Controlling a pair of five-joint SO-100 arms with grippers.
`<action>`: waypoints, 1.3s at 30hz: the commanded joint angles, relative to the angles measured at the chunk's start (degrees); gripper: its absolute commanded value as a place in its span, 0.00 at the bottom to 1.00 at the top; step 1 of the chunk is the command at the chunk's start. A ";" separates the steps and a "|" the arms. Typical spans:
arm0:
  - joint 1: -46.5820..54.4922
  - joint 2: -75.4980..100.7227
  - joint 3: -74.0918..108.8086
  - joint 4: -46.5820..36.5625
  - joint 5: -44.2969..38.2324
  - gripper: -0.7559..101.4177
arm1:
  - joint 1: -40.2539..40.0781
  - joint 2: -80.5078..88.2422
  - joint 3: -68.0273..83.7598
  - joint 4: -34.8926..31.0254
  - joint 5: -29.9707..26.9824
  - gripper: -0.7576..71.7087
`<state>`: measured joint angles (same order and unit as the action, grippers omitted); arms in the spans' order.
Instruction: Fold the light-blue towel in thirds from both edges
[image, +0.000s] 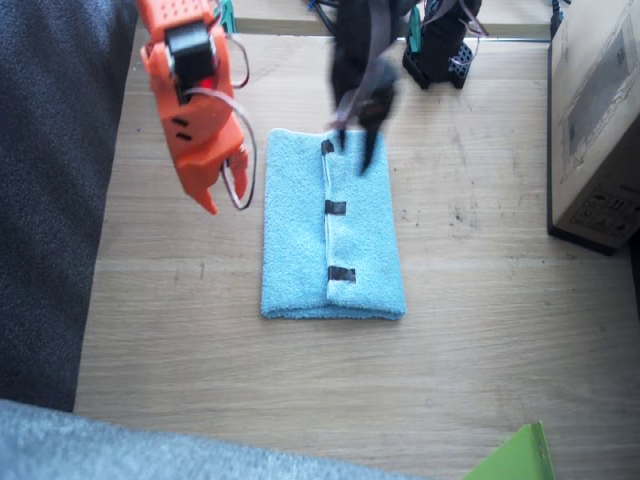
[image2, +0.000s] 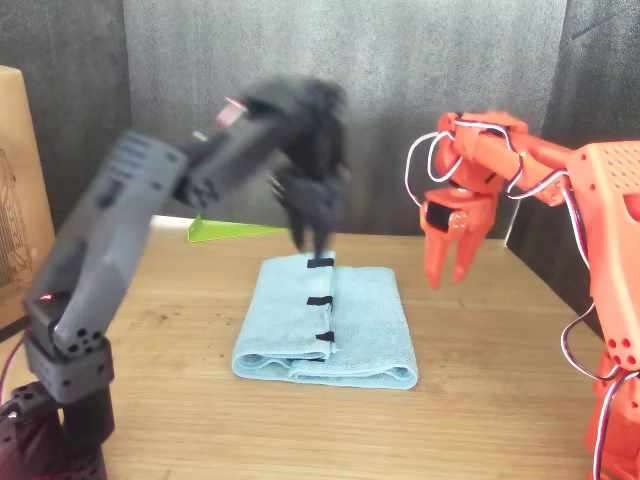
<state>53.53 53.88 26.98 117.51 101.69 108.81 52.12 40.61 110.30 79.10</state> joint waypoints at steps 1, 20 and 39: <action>12.66 9.49 5.71 0.70 0.88 0.21 | -1.41 9.49 2.46 0.00 0.26 0.31; 41.31 70.58 95.10 -41.40 -0.79 0.22 | -21.36 71.19 85.96 -39.11 -7.03 0.33; 46.14 128.32 133.24 -44.82 -8.44 0.22 | -31.46 128.32 119.18 -37.97 2.64 0.20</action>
<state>99.76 181.76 158.82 73.48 93.16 76.99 180.09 159.43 71.81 79.54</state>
